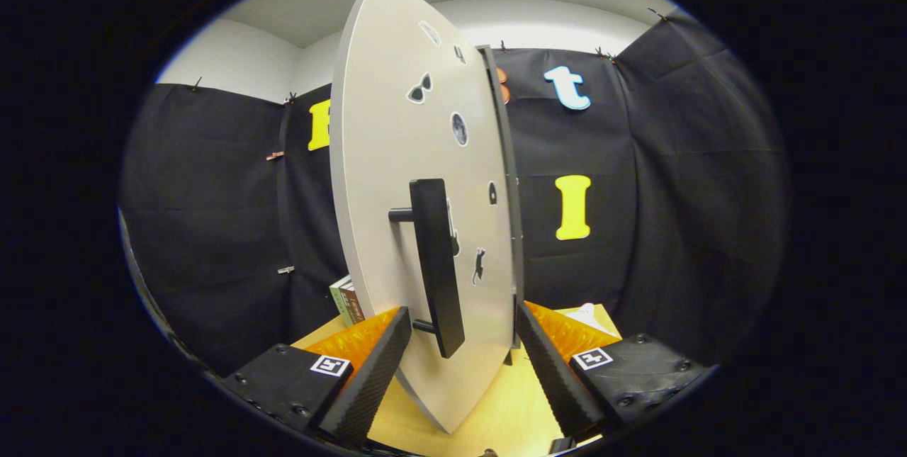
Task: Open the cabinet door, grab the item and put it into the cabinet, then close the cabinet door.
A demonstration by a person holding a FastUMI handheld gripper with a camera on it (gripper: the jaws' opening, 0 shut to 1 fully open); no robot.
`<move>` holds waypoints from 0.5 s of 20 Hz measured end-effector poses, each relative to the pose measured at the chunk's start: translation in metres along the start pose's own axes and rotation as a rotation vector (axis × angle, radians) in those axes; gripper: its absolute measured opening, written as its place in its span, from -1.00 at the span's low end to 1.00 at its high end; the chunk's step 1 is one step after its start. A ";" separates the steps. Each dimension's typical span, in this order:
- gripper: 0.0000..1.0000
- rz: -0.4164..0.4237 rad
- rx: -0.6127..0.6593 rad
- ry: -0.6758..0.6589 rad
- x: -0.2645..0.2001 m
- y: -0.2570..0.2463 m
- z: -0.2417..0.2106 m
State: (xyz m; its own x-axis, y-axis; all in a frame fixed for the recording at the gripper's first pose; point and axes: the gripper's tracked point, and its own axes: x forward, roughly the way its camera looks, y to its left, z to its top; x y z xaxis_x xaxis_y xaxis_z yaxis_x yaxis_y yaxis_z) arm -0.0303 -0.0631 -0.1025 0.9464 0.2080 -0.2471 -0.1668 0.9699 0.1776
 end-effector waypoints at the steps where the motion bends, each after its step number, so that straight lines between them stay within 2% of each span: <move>1: 0.96 -0.002 -0.007 0.005 0.009 0.009 -0.003; 4: 0.96 0.012 -0.013 0.008 0.040 0.041 -0.010; 7: 0.97 0.094 0.050 0.013 0.059 0.092 -0.013; 10: 0.96 0.109 -0.002 -0.014 0.060 0.108 0.002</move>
State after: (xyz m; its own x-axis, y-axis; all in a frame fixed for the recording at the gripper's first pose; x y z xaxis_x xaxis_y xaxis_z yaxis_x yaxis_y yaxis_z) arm 0.0092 0.0541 -0.0963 0.9264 0.3101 -0.2134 -0.2691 0.9420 0.2007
